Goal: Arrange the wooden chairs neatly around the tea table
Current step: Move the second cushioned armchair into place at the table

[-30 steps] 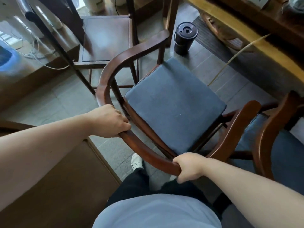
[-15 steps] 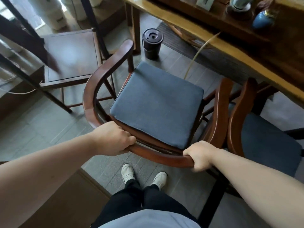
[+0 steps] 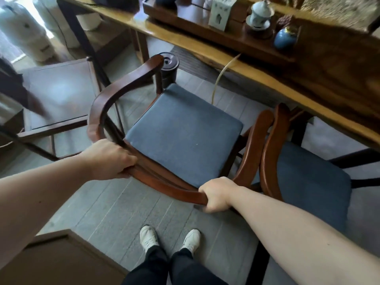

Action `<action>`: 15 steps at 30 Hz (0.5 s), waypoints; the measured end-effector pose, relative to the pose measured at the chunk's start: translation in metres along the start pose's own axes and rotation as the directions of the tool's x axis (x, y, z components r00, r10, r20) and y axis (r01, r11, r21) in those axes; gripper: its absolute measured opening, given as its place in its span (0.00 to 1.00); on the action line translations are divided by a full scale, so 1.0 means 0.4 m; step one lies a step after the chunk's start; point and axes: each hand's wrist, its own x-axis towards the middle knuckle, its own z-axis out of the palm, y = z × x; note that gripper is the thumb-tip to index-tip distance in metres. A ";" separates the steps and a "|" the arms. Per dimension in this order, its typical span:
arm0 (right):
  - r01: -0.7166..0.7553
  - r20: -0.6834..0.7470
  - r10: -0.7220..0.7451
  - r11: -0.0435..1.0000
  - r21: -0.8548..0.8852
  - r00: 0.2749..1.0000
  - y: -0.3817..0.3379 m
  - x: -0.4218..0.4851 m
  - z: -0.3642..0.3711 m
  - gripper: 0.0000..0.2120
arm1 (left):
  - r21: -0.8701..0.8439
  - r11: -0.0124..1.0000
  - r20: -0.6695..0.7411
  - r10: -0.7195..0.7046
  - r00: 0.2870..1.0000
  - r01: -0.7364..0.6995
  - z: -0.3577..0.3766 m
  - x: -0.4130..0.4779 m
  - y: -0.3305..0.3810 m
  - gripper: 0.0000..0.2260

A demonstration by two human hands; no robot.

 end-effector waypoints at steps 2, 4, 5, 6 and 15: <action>-0.001 0.007 0.001 1.000 0.019 1.000 0.021 -0.003 -0.018 0.12 | -0.017 1.000 -0.023 -0.010 1.000 0.009 -0.027 0.017 -0.005 0.16; 0.007 0.024 -0.007 1.000 0.012 1.000 0.038 -0.011 -0.033 0.13 | -0.010 1.000 -0.089 0.007 0.996 -0.008 -0.037 0.025 0.010 0.15; 0.011 0.034 -0.011 1.000 0.008 0.999 0.049 -0.017 -0.041 0.15 | 0.018 0.999 -0.168 0.040 0.985 -0.037 -0.030 0.033 0.020 0.15; 0.016 0.045 -0.016 1.000 0.010 0.999 0.057 -0.020 -0.046 0.18 | 0.041 0.997 -0.254 0.078 0.964 -0.070 -0.019 0.039 0.027 0.16; -0.083 -0.001 0.083 0.997 -0.002 0.997 0.116 0.022 -0.059 0.15 | 0.055 0.996 -0.165 0.077 0.983 -0.069 -0.063 0.091 -0.011 0.16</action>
